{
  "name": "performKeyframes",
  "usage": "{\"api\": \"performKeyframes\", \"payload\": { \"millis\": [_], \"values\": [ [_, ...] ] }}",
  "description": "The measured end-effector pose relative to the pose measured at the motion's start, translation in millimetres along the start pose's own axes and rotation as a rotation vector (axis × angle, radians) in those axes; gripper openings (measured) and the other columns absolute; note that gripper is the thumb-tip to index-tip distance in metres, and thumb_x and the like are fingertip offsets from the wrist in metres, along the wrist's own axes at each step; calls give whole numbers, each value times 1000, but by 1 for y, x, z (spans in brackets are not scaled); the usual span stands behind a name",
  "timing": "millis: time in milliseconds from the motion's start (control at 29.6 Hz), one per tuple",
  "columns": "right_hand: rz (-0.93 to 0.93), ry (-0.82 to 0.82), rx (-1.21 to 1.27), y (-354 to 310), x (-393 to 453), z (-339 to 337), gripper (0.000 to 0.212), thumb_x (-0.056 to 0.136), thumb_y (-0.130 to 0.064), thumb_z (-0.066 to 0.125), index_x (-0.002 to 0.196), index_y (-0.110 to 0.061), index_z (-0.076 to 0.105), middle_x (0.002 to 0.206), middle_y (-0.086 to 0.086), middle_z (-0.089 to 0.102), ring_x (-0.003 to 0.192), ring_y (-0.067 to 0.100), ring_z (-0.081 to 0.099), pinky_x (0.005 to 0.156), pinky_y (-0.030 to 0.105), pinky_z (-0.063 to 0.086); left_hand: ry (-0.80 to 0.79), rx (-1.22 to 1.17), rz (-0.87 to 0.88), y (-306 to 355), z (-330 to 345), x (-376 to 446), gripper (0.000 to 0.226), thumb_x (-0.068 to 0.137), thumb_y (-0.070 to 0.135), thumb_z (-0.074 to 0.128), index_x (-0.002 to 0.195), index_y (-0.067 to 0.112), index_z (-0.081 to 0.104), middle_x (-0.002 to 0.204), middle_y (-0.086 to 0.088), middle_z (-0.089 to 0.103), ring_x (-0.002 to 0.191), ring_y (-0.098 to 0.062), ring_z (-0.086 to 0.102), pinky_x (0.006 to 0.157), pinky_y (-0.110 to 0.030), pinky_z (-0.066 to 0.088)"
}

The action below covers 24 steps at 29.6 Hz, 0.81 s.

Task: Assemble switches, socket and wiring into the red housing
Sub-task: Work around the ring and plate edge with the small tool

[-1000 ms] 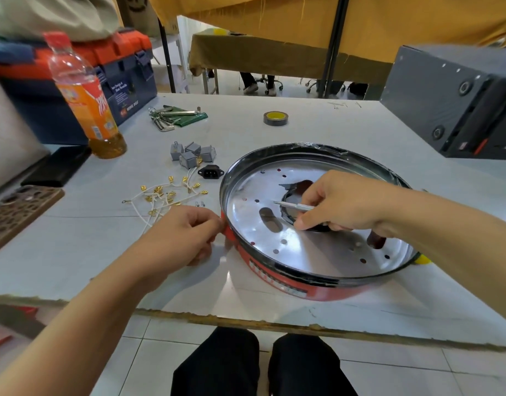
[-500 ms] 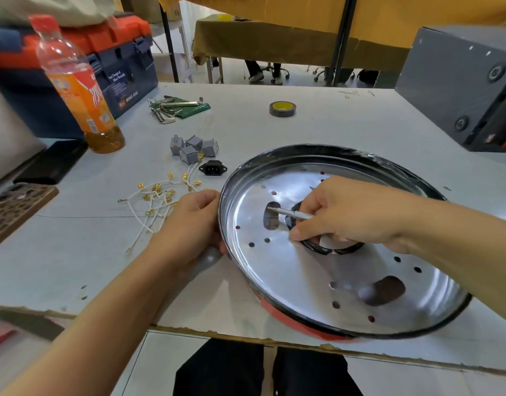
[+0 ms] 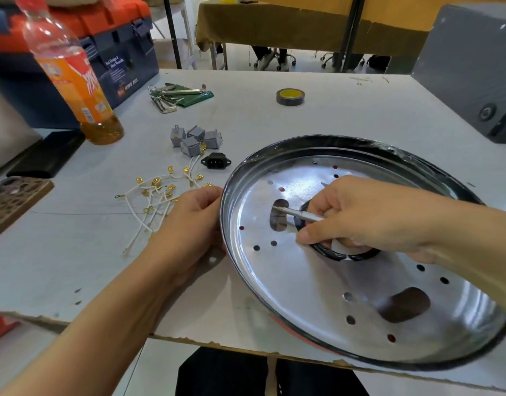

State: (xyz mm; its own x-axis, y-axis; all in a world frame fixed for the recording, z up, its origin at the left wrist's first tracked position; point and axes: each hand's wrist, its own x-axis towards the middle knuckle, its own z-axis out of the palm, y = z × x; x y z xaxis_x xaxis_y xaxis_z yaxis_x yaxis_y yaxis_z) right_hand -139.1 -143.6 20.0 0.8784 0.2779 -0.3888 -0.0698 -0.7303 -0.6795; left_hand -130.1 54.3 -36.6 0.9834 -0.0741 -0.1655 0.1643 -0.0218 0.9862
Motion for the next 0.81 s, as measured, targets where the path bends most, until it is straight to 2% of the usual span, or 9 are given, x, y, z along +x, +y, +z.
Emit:
{"api": "performKeyframes", "payload": {
  "millis": [68, 169, 304, 439, 642, 810],
  "values": [
    [5, -7, -4, 1, 0, -1, 34, 78, -25, 73, 52, -15, 54, 35, -8, 38, 29, 6, 30, 42, 20, 24, -3, 2, -1, -1, 0, 0, 21, 92, 10, 51, 94, -9, 58, 68, -20, 50, 54, -28, 39, 57, -34, 27],
    [4, -6, -19, 1, -1, -2, 33, 78, -26, 73, 53, -15, 54, 36, -7, 38, 30, 5, 31, 43, 22, 25, -12, -4, -9, -1, 0, 0, 22, 92, 12, 51, 98, -8, 59, 67, -20, 50, 51, -22, 40, 55, -32, 27],
    [7, -6, -15, 2, -3, -2, 30, 78, -25, 73, 56, -15, 56, 36, -8, 39, 31, 5, 32, 43, 21, 26, -35, -20, -14, 0, -1, 0, 23, 92, 11, 51, 98, -9, 60, 59, -16, 53, 39, -20, 45, 49, -28, 34],
    [19, -17, 15, 2, -4, -2, 26, 80, -22, 72, 59, -15, 58, 38, -7, 42, 32, 6, 34, 39, 17, 27, -59, -32, -5, 1, 0, -2, 22, 93, 9, 50, 99, -11, 60, 58, -15, 57, 39, -20, 50, 40, -25, 44],
    [16, -22, -3, 1, -5, -2, 22, 80, -23, 71, 64, -14, 61, 46, -2, 44, 38, 8, 36, 46, 23, 28, -72, -41, 0, 3, 1, -3, 23, 94, 9, 49, 98, -10, 60, 50, -8, 59, 35, -15, 50, 36, -21, 43],
    [17, -35, 9, 2, -6, -4, 21, 81, -22, 71, 65, -12, 60, 48, 0, 42, 39, 9, 34, 44, 21, 27, -82, -62, 16, 4, 2, -4, 25, 95, 7, 47, 100, -14, 59, 49, -8, 59, 34, -13, 50, 36, -19, 43]
  ]
}}
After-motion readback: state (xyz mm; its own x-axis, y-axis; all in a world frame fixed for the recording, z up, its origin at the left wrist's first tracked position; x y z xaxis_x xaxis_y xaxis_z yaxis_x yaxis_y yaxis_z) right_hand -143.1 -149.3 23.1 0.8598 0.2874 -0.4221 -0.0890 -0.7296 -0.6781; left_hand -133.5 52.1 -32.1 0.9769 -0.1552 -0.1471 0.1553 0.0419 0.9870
